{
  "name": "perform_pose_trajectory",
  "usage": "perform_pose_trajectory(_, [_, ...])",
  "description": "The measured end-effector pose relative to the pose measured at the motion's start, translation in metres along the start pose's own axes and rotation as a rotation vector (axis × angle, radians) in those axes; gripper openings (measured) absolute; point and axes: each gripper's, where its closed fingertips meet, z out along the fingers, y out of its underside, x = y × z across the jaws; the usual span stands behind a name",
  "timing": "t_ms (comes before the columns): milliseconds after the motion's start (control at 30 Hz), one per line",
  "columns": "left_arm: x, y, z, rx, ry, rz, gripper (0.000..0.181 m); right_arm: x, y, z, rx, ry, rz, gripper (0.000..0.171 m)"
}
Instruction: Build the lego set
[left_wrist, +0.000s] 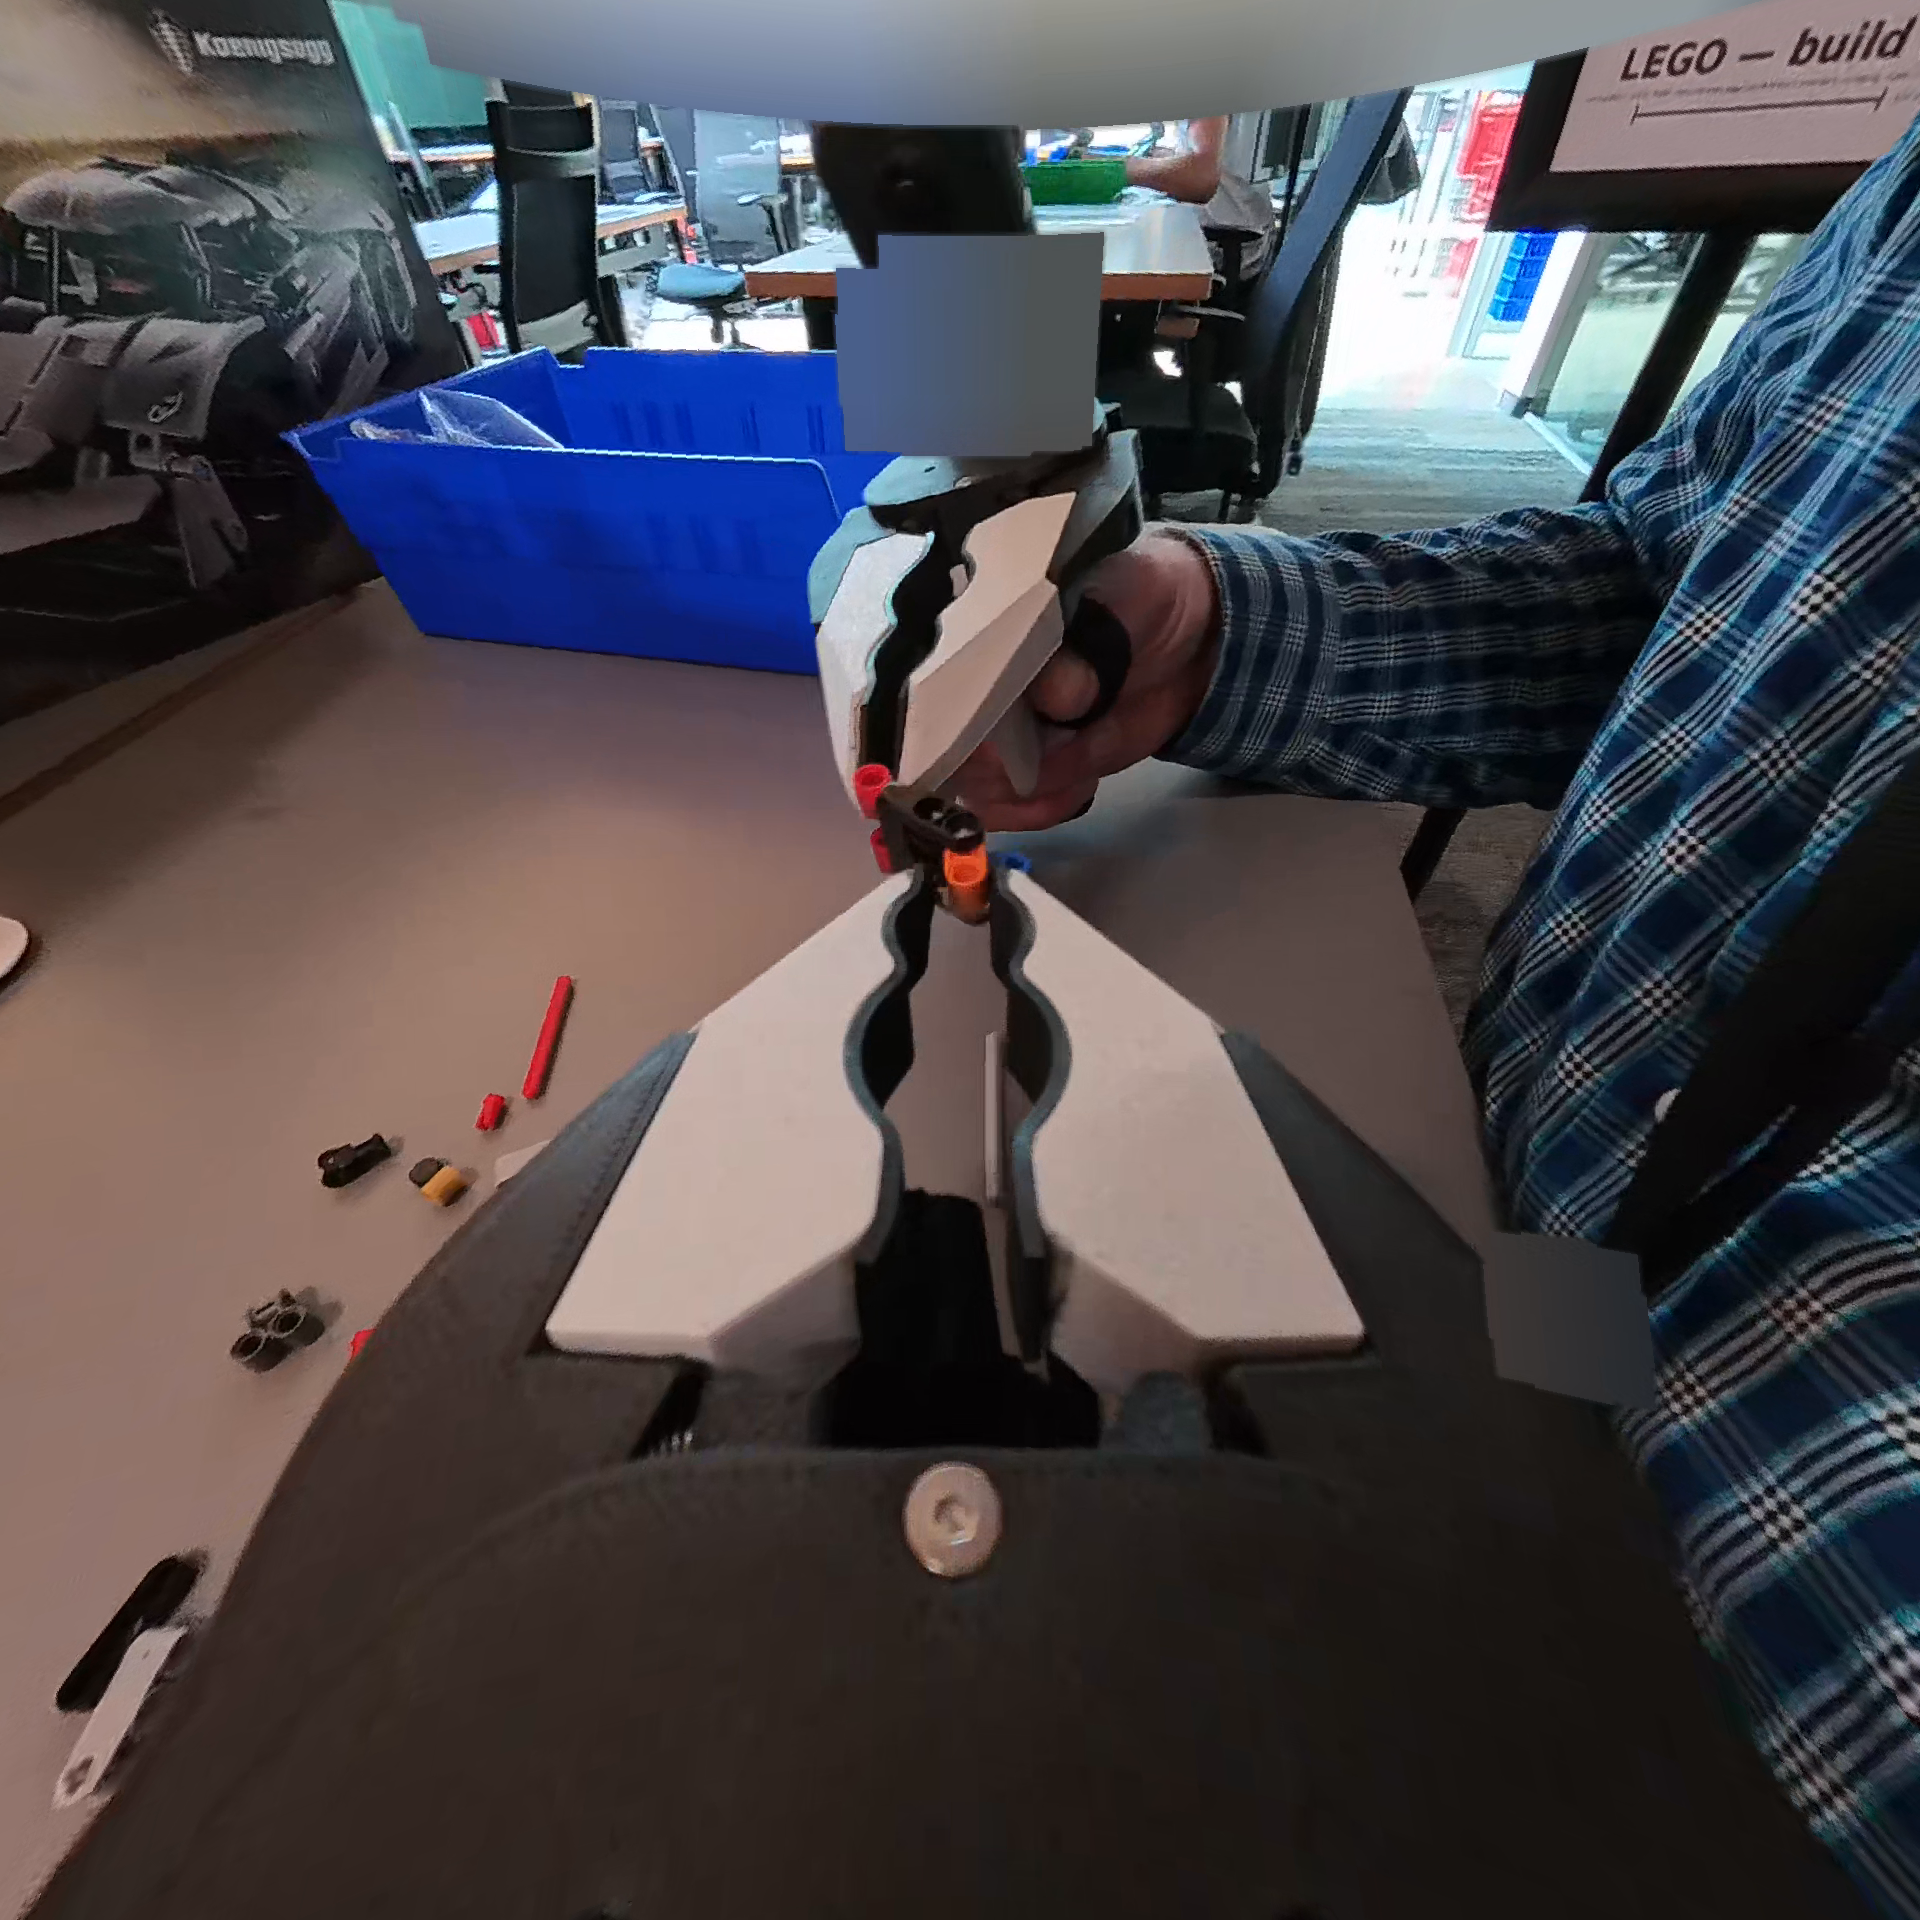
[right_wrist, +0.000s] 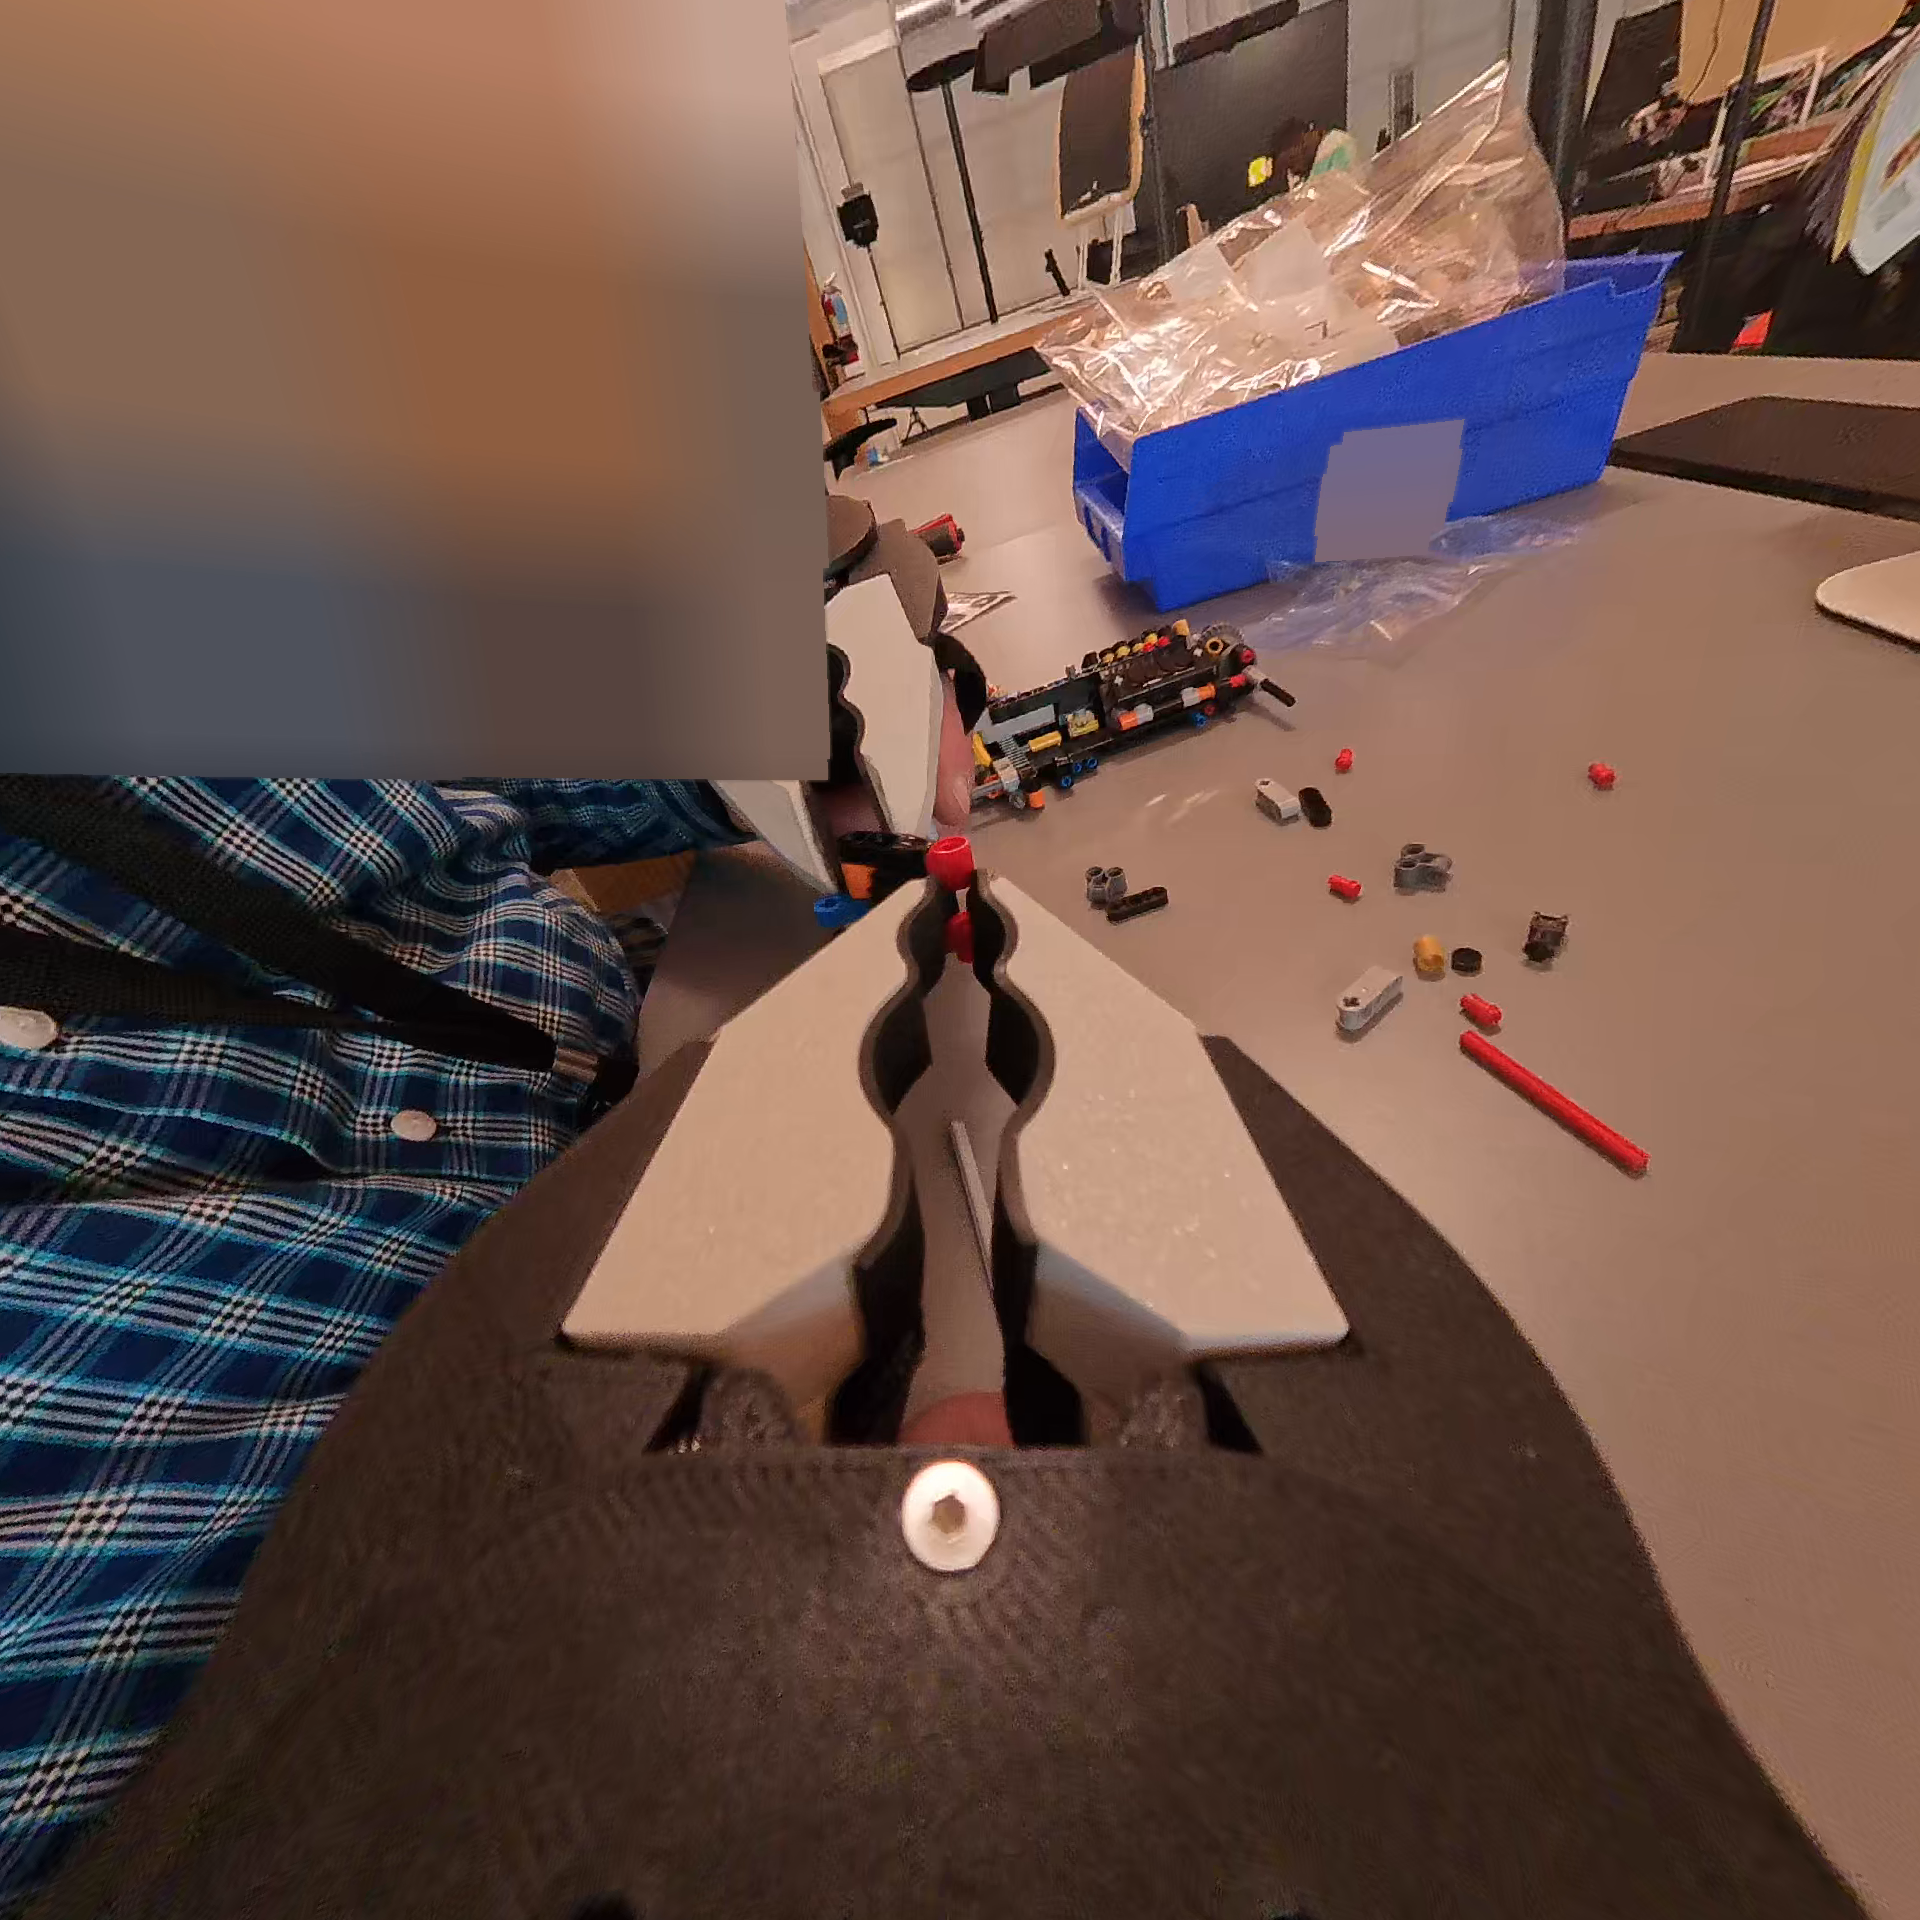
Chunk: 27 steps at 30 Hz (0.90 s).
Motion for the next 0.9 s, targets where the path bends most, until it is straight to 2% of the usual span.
perform_pose_trajectory(233, [0.000, 0.010, 0.004, -0.060, -0.021, 0.054, 0.006, 0.009, 0.010, 0.002, -0.062, 0.066, -0.050, 0.000])
perform_pose_trajectory(267, [0.000, 0.013, 0.004, -0.075, -0.019, 0.057, 0.006, 0.015, 0.012, 0.000, -0.092, 0.105, -0.084, 0.000])
perform_pose_trajectory(367, [0.000, 0.022, 0.006, -0.136, 0.000, 0.058, 0.006, 0.019, 0.019, -0.007, -0.208, 0.169, -0.263, 0.021])
perform_pose_trajectory(500, [0.003, 0.032, 0.009, -0.237, 0.041, 0.072, 0.006, -0.008, 0.016, 0.000, -0.262, 0.068, -0.513, 0.026])
perform_pose_trajectory(567, [0.005, 0.033, 0.010, -0.266, 0.067, 0.090, 0.006, -0.014, 0.028, 0.008, -0.343, 0.026, -0.622, 0.024])
perform_pose_trajectory(633, [0.009, 0.037, 0.010, -0.300, 0.103, 0.115, 0.006, -0.013, 0.039, 0.014, -0.414, -0.006, -0.669, 0.015])
perform_pose_trajectory(900, [0.014, 0.056, 0.010, -0.447, 0.203, 0.258, 0.006, -0.015, 0.062, 0.016, -0.557, -0.097, -0.723, 0.006])
